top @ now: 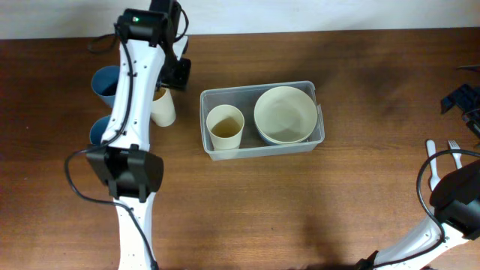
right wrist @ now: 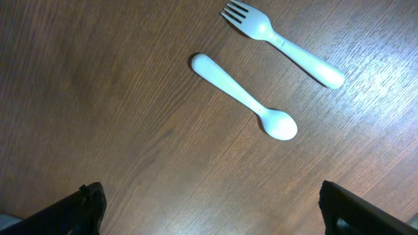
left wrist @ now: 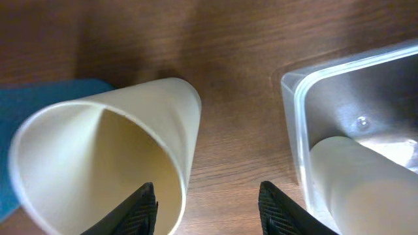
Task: Pack container
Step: 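Move the left gripper to the remaining beige cup and grasp it, then carry the beige cup over the container and drop it into the first cup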
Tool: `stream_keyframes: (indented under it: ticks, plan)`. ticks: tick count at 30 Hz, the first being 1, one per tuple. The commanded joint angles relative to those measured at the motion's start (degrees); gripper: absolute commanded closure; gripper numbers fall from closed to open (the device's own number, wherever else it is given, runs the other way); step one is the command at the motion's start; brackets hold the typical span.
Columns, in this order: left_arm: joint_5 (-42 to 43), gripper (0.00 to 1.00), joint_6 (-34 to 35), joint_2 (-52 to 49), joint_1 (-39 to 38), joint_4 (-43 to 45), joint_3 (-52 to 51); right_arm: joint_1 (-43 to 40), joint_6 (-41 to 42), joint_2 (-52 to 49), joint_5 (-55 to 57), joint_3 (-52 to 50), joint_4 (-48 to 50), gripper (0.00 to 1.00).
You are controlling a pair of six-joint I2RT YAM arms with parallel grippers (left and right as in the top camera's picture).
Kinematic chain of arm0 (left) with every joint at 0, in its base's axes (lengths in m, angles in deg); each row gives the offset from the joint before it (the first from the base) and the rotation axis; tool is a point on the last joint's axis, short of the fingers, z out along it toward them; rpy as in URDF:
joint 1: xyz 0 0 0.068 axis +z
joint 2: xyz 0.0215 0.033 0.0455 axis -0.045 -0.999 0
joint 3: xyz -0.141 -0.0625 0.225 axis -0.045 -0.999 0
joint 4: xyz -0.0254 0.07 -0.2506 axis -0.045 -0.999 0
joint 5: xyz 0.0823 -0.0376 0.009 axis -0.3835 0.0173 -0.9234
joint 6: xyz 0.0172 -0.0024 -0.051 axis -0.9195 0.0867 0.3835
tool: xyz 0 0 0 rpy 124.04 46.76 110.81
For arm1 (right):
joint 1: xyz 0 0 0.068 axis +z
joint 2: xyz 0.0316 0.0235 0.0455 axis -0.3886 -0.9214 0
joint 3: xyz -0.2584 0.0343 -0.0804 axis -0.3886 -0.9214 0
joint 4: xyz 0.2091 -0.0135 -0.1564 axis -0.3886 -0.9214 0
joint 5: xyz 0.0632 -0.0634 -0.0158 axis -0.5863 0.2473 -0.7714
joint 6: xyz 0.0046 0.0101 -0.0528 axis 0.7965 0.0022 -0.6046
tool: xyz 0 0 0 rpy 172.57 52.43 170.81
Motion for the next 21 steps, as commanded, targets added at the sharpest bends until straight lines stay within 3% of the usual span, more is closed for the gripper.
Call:
stream_keyframes:
  ticks: [1, 16, 21]
  plan:
    - [1.0, 0.48, 0.6, -1.1, 0.1, 0.1, -0.2, -0.1, 0.3, -0.1, 0.7, 0.0, 0.1, 0.01]
    - [2.3, 0.49, 0.6, -4.5, 0.1, -1.4, -0.2, -0.1, 0.3, -0.2, 0.7, 0.0, 0.1, 0.01]
    - [2.3, 0.74, 0.6, -4.5, 0.1, -1.4, -0.2, -0.1, 0.3, -0.2, 0.7, 0.0, 0.1, 0.01]
